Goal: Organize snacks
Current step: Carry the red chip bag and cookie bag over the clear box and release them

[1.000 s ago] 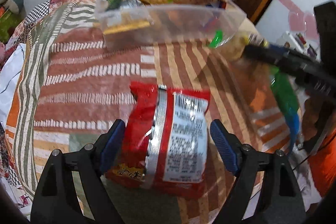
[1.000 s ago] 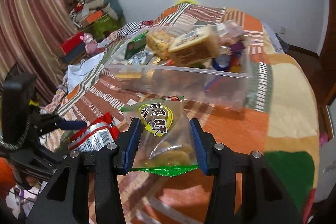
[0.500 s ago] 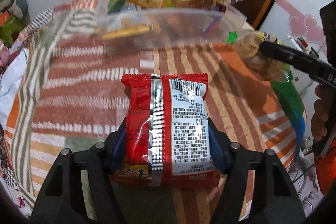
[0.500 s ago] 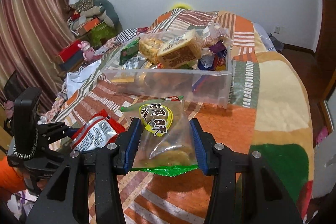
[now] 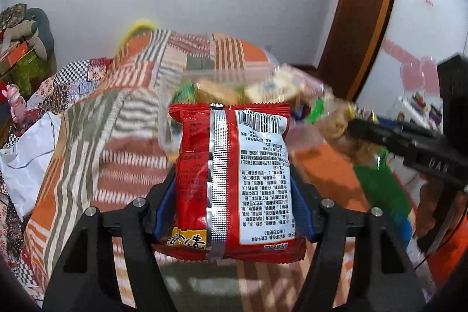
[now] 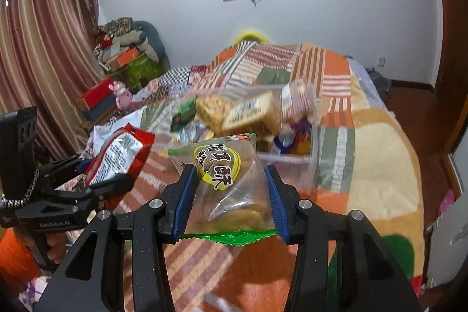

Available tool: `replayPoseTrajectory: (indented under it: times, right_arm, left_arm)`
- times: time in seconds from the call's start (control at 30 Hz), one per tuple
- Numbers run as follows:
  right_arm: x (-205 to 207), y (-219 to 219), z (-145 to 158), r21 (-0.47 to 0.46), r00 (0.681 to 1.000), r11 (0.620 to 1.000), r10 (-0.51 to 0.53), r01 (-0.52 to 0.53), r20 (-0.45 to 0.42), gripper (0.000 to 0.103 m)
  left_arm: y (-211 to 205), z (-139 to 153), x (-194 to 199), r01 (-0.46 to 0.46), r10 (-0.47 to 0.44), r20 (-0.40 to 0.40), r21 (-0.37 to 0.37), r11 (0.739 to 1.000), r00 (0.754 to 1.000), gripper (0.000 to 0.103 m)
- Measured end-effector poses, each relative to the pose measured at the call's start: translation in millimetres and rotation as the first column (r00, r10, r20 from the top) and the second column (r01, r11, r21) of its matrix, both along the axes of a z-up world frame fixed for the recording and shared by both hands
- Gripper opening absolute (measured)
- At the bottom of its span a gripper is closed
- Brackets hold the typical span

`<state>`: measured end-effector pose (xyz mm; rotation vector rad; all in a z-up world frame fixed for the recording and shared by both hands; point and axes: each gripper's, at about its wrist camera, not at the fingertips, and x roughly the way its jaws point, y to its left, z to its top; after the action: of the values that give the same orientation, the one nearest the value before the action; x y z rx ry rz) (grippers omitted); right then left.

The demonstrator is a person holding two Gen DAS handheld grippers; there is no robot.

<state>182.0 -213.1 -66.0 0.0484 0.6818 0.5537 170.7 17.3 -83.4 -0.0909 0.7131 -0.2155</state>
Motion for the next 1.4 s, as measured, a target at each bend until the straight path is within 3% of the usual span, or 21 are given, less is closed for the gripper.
replayPoseTrajectory:
  times: [0.4, 0.87, 1.13, 1.27, 1.4]
  right_arm:
    - [46, 18, 25, 0.028, 0.998, 0.999, -0.044, 0.043, 0.054, 0.044]
    - [101, 51, 4, -0.03, 0.998, 0.998, -0.063, 0.064, 0.014, 0.044]
    - [103, 66, -4, -0.099, 0.999, 0.994, -0.038, 0.04, 0.028, 0.048]
    - [101, 65, 0, -0.101, 0.999, 0.994, -0.033, 0.036, 0.034, 0.059]
    - [97, 61, 5, -0.081, 0.999, 0.996, -0.028, 0.031, 0.032, 0.06]
  left_arm:
    - [16, 30, 64, -0.065, 0.069, 0.056, -0.072, 0.995, 0.996, 0.067]
    - [22, -12, 140, -0.116, 0.111, -0.054, -0.099, 0.988, 0.992, 0.067]
    - [28, -30, 150, -0.145, 0.138, -0.086, -0.083, 0.986, 0.987, 0.073]
    - [32, -33, 149, -0.143, 0.129, -0.112, -0.122, 0.982, 0.985, 0.077]
    - [32, -28, 144, -0.141, 0.129, -0.1, -0.128, 0.982, 0.987, 0.081]
